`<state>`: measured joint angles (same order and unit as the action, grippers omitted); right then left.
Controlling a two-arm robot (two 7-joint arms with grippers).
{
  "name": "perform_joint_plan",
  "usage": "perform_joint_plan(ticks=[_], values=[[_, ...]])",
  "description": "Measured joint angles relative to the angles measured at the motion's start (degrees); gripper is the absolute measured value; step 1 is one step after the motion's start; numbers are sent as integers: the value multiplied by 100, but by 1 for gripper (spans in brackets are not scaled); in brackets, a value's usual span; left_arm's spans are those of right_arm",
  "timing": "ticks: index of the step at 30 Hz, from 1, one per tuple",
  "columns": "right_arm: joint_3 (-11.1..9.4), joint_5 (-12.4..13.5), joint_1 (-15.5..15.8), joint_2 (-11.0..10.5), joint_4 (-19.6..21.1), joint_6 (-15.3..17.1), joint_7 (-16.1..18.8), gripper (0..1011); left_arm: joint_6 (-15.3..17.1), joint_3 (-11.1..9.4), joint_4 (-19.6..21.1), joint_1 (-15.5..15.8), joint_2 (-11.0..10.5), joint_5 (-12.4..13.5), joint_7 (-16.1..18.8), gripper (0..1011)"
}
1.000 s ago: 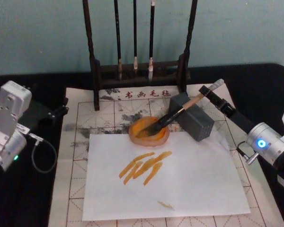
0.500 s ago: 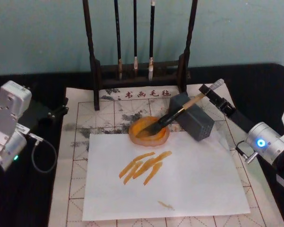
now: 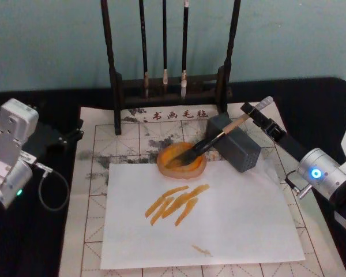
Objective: Pick up the brush from the inkstone, write on the paper, then place the brush back to its original position.
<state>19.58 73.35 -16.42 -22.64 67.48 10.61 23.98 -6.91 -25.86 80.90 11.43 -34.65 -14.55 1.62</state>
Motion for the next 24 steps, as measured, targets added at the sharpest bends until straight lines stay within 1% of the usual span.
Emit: perform_joint_plan(ticks=[4,24], values=[[44,56,-27,-25,-37,-1,43,1003,0,0,0,0,0,0,0,1001],[28,41,-16,-16,-22,4,30,1002,0,0,0,0,0,0,0,1001]])
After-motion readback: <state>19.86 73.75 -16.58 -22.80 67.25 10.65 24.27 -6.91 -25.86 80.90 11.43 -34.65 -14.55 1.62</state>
